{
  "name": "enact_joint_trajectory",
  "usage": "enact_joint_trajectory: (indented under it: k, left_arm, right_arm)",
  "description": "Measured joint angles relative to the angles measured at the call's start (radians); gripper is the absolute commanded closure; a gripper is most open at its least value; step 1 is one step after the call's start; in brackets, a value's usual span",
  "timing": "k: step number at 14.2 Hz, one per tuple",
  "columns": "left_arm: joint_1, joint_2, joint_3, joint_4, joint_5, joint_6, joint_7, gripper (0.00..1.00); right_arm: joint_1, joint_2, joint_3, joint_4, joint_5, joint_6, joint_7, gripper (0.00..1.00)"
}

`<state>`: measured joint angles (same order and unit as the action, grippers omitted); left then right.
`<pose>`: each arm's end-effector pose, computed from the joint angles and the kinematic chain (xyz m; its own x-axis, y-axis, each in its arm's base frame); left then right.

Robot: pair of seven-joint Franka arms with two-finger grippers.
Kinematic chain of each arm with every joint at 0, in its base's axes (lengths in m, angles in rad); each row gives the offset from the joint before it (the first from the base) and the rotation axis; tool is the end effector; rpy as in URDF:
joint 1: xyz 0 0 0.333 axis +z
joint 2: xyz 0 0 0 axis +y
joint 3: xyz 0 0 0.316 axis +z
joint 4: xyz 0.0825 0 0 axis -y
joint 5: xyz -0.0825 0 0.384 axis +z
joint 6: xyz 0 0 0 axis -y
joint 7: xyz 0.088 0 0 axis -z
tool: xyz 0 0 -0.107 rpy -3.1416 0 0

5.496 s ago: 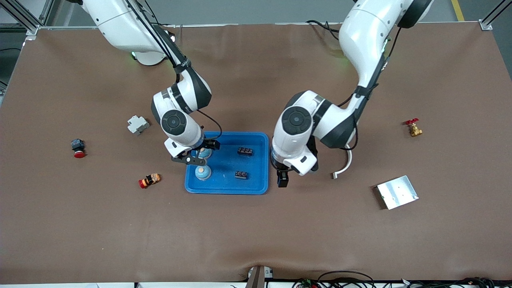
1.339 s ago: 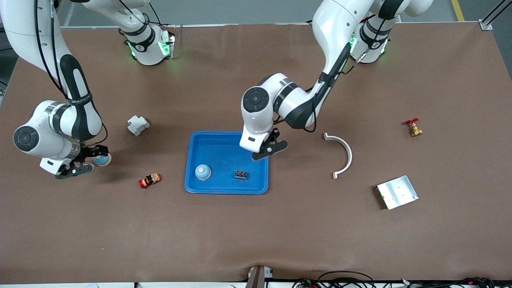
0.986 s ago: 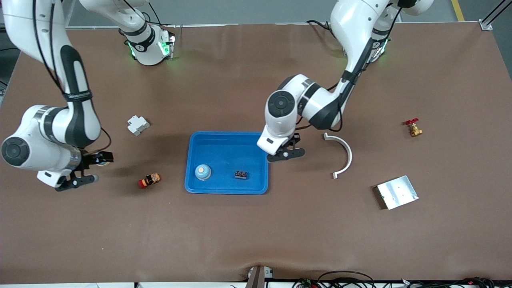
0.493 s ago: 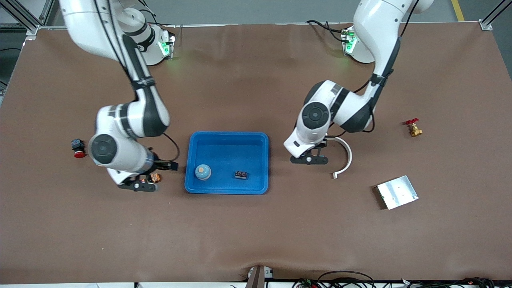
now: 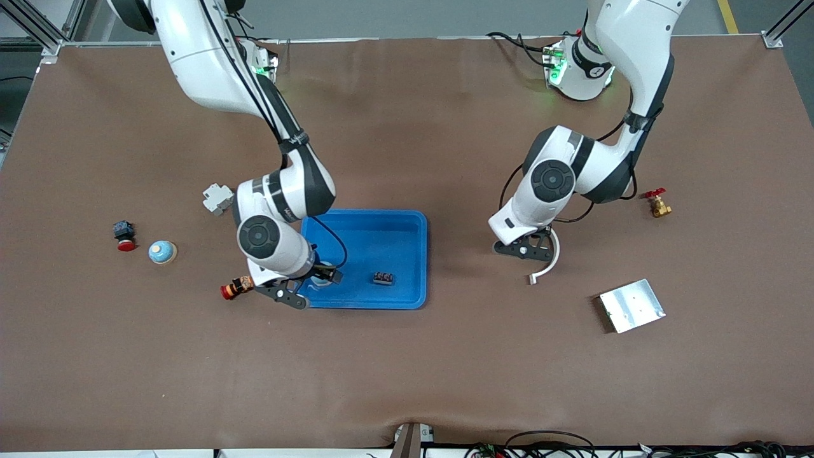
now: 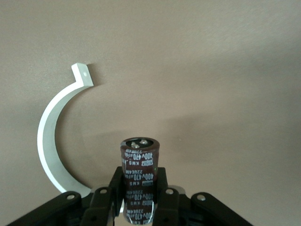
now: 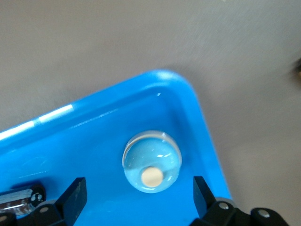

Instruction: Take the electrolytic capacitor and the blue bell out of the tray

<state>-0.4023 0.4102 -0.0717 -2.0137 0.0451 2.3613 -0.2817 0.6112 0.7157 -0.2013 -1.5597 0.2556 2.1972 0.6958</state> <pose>0.5324 -0.2714 0.2432 0.9743 -0.2176 -0.0584 -0.2190 -0.9756 -0.0181 0.6272 0.3036 0.2256 0.9182 -0.3858 -0.0901 -0.3882 -0.9215 -0.0103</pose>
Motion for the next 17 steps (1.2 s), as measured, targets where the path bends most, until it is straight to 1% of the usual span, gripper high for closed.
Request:
enact_joint_trajectory:
  k: [3, 7, 9, 12, 15, 16, 17]
  left_arm:
    - [0.020, 0.000, 0.000, -0.074, 0.000, 0.101, 0.019, 1.00]
    - [0.034, -0.001, 0.000, -0.108, 0.002, 0.150, 0.023, 1.00]
    - [0.040, -0.001, 0.000, -0.150, 0.010, 0.219, 0.023, 1.00]
    - [0.084, -0.001, 0.000, -0.230, 0.069, 0.336, 0.023, 1.00]
    - [0.126, -0.001, -0.001, -0.263, 0.103, 0.374, 0.025, 1.00]
    - [0.127, -0.002, -0.001, -0.264, 0.104, 0.375, 0.026, 1.00]
    - [0.127, -0.002, -0.001, -0.264, 0.106, 0.375, 0.026, 1.00]
  right_arm:
    - [0.009, 0.031, 0.005, 0.003, 0.000, 0.044, 0.005, 0.00]
    - [0.009, 0.038, 0.005, 0.005, 0.000, 0.046, 0.005, 0.00]
    - [0.009, 0.045, 0.005, 0.005, -0.004, 0.046, 0.005, 0.00]
    - [0.009, 0.059, 0.004, 0.004, -0.008, 0.049, 0.005, 0.00]
    - [0.008, 0.060, 0.001, 0.005, -0.008, 0.050, 0.005, 0.00]
    - [0.007, 0.060, -0.001, 0.005, -0.008, 0.050, 0.005, 0.11]
    - [0.005, 0.060, -0.002, 0.005, -0.008, 0.050, 0.005, 0.28]
